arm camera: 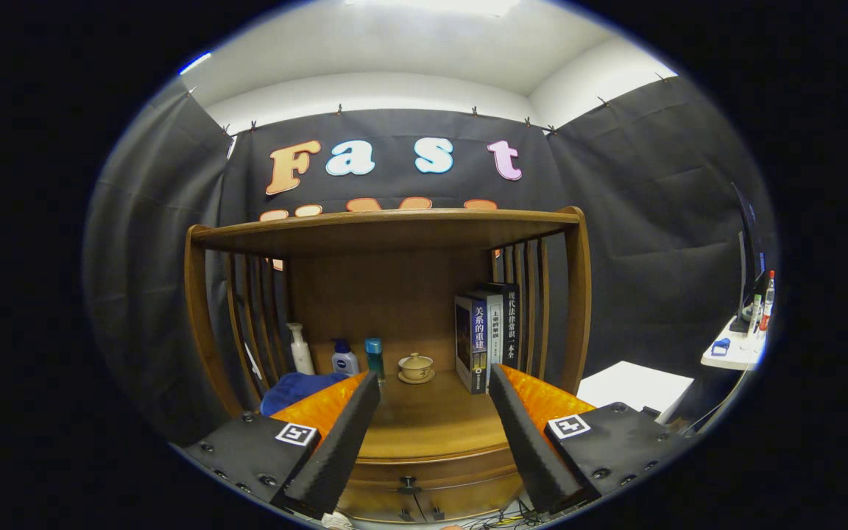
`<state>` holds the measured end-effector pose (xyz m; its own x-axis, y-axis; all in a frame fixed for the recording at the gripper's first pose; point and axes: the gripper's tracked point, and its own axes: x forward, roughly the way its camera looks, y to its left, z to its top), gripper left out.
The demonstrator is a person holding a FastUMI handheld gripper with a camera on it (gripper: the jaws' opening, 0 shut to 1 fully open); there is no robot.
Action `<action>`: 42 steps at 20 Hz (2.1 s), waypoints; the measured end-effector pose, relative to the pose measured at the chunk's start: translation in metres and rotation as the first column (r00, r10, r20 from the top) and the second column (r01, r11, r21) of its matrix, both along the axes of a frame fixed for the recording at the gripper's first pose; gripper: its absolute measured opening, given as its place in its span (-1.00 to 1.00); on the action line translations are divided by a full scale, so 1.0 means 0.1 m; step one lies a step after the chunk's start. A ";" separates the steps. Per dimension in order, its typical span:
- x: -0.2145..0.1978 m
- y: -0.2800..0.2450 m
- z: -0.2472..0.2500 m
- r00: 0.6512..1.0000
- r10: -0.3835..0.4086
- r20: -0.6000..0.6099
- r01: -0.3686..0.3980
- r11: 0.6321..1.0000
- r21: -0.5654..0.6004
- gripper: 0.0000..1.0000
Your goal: Pull open the drawer, take out the items inside it, and place them on the countertop above the cabinet.
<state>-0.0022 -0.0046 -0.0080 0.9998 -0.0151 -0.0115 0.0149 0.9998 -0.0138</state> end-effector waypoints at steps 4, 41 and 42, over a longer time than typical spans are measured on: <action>0.01 -0.01 -0.02 1.000 -0.001 -0.001 0.001 1.000 -0.006 0.97; 0.53 0.12 -2.60 0.990 0.100 -0.100 -0.096 0.995 0.042 0.95; 0.56 0.10 -2.67 0.990 0.093 -0.105 -0.088 0.995 0.048 0.94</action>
<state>0.0536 0.0059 -0.2746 0.9900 0.0784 -0.1174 -0.0750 0.9966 0.0328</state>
